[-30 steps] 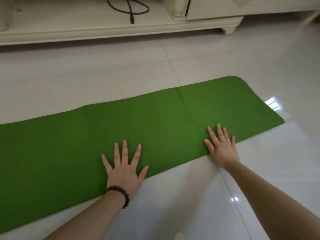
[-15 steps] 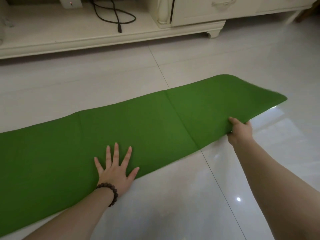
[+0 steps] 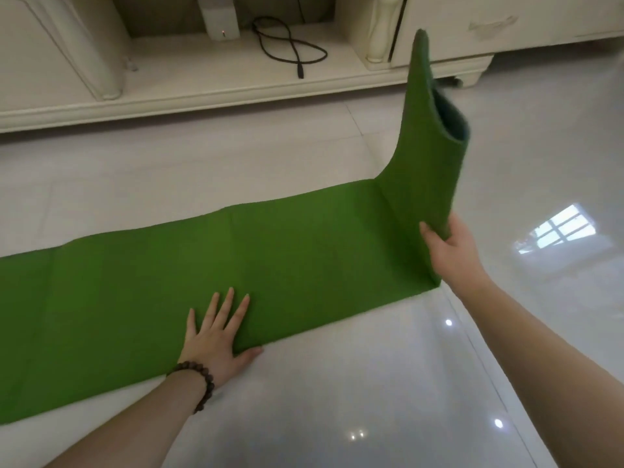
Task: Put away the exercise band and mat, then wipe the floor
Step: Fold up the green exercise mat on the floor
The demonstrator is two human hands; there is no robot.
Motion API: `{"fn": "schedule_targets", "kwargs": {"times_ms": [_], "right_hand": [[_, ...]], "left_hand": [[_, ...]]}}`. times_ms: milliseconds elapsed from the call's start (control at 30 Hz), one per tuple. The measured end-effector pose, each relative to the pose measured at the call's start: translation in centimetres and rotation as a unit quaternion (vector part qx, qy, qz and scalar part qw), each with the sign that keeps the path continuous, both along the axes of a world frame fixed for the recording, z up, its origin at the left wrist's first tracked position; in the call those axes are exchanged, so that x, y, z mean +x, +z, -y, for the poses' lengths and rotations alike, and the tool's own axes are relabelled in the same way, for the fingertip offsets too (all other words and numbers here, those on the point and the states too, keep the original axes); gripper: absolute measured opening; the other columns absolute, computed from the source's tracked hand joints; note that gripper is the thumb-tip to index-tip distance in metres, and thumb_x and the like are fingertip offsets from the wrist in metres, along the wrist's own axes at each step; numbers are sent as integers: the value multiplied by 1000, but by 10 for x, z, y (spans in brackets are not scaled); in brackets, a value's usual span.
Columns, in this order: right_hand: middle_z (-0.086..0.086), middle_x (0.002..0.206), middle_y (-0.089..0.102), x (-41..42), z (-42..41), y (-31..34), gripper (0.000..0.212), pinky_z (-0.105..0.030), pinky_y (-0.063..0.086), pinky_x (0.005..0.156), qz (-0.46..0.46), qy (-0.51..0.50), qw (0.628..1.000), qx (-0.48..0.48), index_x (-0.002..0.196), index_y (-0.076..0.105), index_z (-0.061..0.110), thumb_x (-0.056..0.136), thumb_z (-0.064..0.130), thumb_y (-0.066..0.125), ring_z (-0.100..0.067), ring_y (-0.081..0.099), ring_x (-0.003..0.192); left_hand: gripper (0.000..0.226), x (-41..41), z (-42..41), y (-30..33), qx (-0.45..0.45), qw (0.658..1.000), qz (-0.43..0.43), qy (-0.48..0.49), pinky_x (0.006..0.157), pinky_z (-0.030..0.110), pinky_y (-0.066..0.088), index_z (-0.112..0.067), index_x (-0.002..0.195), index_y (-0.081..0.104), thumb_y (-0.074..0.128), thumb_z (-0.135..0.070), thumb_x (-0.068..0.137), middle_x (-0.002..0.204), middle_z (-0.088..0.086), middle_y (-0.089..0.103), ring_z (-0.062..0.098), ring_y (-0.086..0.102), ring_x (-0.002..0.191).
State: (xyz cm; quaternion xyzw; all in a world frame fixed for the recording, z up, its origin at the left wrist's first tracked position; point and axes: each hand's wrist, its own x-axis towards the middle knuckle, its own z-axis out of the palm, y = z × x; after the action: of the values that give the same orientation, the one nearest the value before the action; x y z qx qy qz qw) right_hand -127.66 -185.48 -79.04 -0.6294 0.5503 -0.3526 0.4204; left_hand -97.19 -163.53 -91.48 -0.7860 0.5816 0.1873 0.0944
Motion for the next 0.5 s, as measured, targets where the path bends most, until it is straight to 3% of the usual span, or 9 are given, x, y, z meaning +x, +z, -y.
{"fn": "schedule_targets", "kwargs": {"times_ms": [67, 133, 200, 267, 300, 367, 500], "right_hand": [[8, 140, 46, 19, -21, -18, 67, -25, 30, 109, -92, 119, 987, -64, 140, 35, 43, 91, 0, 50, -8, 40, 130], [4, 156, 21, 36, -40, -48, 86, -38, 11, 118, -226, 253, 938, -77, 141, 16, 52, 85, -2, 52, -11, 14, 144], [1, 160, -2, 47, -54, -83, 80, -52, -1, 117, -402, 324, 853, -77, 138, -8, 55, 91, 27, 51, -17, -8, 146], [-3, 157, -21, 53, -63, -108, 77, -59, -6, 113, -521, 351, 774, -78, 135, -26, 52, 81, 76, 23, -24, -21, 143], [-4, 153, -28, 55, -64, -112, 85, -60, -8, 112, -542, 353, 758, -77, 133, -31, 50, 67, 87, 7, -26, -24, 142], [-3, 148, -34, 58, -64, -113, 93, -63, -11, 110, -553, 354, 750, -79, 132, -33, 49, 55, 93, -3, -28, -25, 141], [-1, 150, -32, 72, -74, -109, 89, -67, -12, 107, -548, 371, 743, -97, 134, -32, 49, 58, 91, -8, -30, -25, 141]], "left_hand": [[100, 8, -8, 1, -1, 1000, -5, 17, 116, 54, -9, -35, 138, -32, 3, -89, 61, 152, -10, -28, 14, -26, 139], [104, 13, -14, 2, -4, 999, -13, 37, 116, 53, -8, -32, 138, -34, 6, -88, 59, 152, -12, -27, 13, -25, 139], [108, 17, -19, 0, -5, 998, -21, 59, 116, 54, -7, -31, 138, -34, 9, -89, 58, 153, -11, -25, 13, -22, 142], [108, 18, -21, 0, -6, 997, -25, 73, 116, 55, -6, -34, 138, -35, 15, -91, 60, 155, -10, -25, 15, -21, 143], [109, 17, -21, 1, -8, 997, -27, 78, 116, 56, -5, -35, 137, -36, 22, -91, 64, 155, -10, -26, 16, -21, 144], [110, 9, -16, 6, -14, 997, -34, 73, 113, 60, -7, -38, 134, -40, 35, -87, 71, 151, -10, -34, 19, -25, 142], [102, -22, 6, 13, -57, 997, -38, -47, 111, 67, -4, -46, 136, -37, 41, -78, 78, 151, -9, -38, 25, -31, 141]]}}
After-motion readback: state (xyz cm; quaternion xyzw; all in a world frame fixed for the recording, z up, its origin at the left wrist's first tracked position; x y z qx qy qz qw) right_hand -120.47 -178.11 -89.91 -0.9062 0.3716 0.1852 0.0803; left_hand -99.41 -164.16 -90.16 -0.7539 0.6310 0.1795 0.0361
